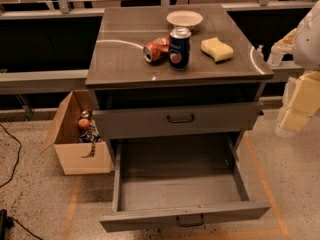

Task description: Place pepsi can into middle drawer

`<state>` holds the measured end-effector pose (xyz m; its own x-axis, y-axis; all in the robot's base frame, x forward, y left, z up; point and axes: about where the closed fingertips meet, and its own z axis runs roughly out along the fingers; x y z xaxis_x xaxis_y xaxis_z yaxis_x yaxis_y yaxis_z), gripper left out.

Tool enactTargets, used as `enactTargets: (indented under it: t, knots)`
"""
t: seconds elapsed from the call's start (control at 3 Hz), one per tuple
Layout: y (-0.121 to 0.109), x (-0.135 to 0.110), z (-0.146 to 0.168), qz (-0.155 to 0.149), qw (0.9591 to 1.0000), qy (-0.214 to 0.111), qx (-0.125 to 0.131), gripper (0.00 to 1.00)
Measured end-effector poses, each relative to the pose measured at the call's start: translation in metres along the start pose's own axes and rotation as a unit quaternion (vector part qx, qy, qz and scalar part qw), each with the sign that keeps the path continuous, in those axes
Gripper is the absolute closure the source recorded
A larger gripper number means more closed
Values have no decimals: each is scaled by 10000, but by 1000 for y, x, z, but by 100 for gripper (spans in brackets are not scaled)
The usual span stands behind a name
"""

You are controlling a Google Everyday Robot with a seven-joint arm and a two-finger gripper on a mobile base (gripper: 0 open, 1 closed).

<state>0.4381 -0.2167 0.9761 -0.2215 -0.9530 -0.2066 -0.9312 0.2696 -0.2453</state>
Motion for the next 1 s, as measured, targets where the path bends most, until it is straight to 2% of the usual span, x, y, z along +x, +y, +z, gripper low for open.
enactTargets:
  t: [0.33, 0.67, 1.0]
  knots:
    - [0, 0, 0, 0, 10000, 0, 1, 0]
    - [-9, 0, 5, 182, 9994, -261, 132, 0]
    - [-50, -1, 23, 699, 9894, -1189, 462, 0]
